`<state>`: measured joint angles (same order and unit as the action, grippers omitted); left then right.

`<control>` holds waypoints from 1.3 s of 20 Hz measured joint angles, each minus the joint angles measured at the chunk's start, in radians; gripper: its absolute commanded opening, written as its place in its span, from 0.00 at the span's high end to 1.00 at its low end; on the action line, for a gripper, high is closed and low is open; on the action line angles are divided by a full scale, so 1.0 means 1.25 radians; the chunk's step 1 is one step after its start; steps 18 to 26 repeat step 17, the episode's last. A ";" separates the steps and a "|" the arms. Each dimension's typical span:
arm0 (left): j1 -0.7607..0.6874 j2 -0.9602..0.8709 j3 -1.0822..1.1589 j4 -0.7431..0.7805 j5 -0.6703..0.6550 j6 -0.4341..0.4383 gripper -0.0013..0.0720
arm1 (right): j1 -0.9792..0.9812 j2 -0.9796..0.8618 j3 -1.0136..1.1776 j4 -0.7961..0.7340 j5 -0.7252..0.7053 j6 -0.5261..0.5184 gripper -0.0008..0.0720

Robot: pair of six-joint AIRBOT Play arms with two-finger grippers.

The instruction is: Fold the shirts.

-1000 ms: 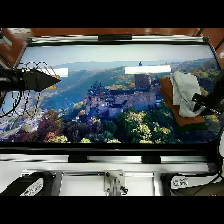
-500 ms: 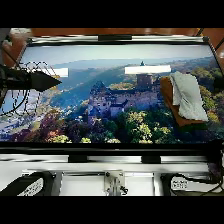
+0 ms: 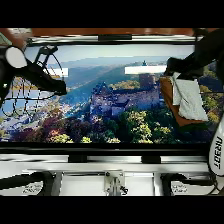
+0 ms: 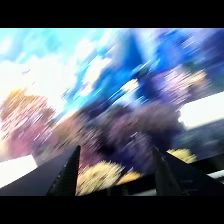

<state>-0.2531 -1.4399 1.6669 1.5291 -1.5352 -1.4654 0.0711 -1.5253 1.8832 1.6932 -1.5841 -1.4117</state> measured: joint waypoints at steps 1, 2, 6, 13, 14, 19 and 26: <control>-0.008 -0.020 0.008 0.027 -0.023 -0.011 0.24 | 0.022 -0.017 0.000 0.001 -0.021 0.013 0.09; -0.013 -0.037 0.014 0.047 -0.045 -0.017 0.24 | 0.040 -0.030 0.001 0.002 -0.036 0.025 0.09; -0.023 -0.078 0.026 0.092 -0.099 -0.032 0.24 | 0.089 -0.058 0.002 0.012 -0.051 0.053 0.09; -0.027 -0.114 0.030 0.110 -0.121 -0.040 0.24 | 0.106 -0.067 0.002 0.025 -0.050 0.062 0.09; -0.027 -0.117 0.030 0.110 -0.121 -0.040 0.24 | 0.107 -0.067 0.002 0.026 -0.049 0.063 0.09; -0.027 -0.121 0.030 0.111 -0.124 -0.040 0.24 | 0.107 -0.067 0.002 0.027 -0.049 0.065 0.09; -0.027 -0.121 0.030 0.111 -0.124 -0.040 0.24 | 0.107 -0.067 0.002 0.027 -0.049 0.065 0.09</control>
